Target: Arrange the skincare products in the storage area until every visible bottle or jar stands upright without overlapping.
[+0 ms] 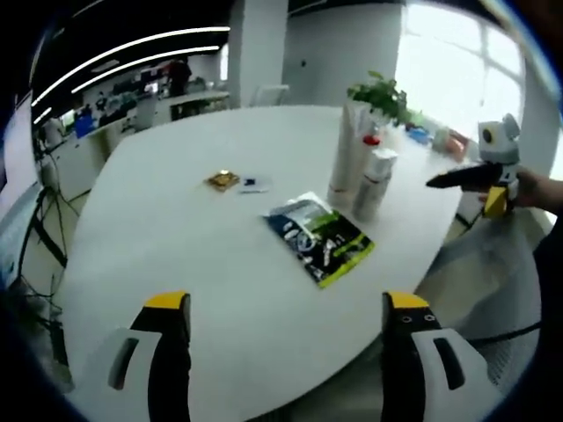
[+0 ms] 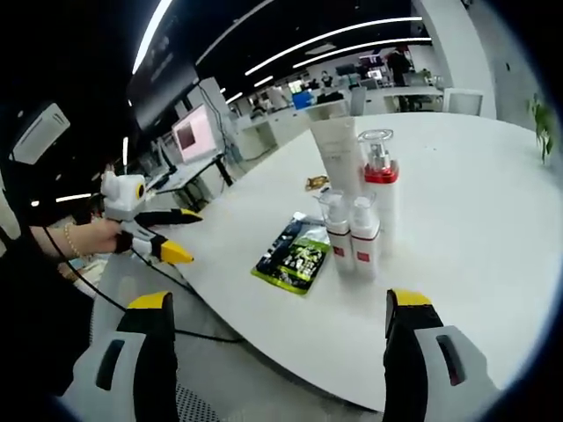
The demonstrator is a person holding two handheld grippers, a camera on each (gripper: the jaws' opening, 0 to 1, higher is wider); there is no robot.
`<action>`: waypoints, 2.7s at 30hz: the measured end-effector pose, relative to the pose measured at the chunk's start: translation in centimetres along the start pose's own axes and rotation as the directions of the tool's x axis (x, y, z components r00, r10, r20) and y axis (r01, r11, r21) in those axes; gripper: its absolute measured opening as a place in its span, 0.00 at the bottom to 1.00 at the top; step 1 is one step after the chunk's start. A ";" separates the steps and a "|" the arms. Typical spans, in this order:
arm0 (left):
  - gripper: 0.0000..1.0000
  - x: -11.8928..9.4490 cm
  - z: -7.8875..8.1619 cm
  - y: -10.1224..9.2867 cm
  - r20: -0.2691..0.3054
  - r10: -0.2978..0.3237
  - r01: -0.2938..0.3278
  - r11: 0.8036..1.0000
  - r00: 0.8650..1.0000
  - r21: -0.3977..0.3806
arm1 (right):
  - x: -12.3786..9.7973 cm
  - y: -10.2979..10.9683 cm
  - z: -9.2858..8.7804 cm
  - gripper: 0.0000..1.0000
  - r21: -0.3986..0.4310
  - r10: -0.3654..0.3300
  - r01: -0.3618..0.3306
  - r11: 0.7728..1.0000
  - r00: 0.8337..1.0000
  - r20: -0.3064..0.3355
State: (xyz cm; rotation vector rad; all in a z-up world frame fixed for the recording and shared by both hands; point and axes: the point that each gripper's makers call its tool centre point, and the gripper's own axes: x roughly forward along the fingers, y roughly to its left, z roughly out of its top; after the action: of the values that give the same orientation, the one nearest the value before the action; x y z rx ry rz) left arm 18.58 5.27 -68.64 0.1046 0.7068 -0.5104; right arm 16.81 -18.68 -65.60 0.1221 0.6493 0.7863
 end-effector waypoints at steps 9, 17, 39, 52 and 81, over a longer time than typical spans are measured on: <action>0.83 0.9 1.2 0.2 -0.008 0.011 -0.011 1.000 1.000 0.015 | 0.1 0.4 -0.3 0.99 -0.013 0.010 -0.010 1.000 1.000 -0.009; 0.82 2.8 2.3 0.1 -0.041 -0.003 0.004 0.999 0.999 0.039 | 0.1 0.4 -0.5 0.99 -0.008 0.014 -0.014 1.000 1.000 -0.012; 0.79 8.6 5.4 1.1 -0.148 -0.044 0.056 0.995 0.988 0.077 | 0.1 -0.9 -0.3 0.98 0.026 -0.012 0.012 1.000 1.000 0.005; 0.80 12.8 7.1 1.4 -0.202 -0.071 0.091 0.992 0.977 0.087 | -0.1 -2.0 -0.2 0.97 0.077 -0.056 0.054 0.996 0.998 0.019; 0.87 20.7 10.9 3.2 -0.225 -0.057 0.075 0.995 0.973 0.068 | 0.1 -2.7 -0.7 0.97 0.133 -0.086 0.085 0.987 0.996 0.000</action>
State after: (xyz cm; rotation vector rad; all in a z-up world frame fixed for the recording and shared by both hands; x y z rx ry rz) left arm 39.90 -3.33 -73.91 0.2129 0.9122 -0.5955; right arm 18.12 -20.61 -67.08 0.2166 0.6972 0.6596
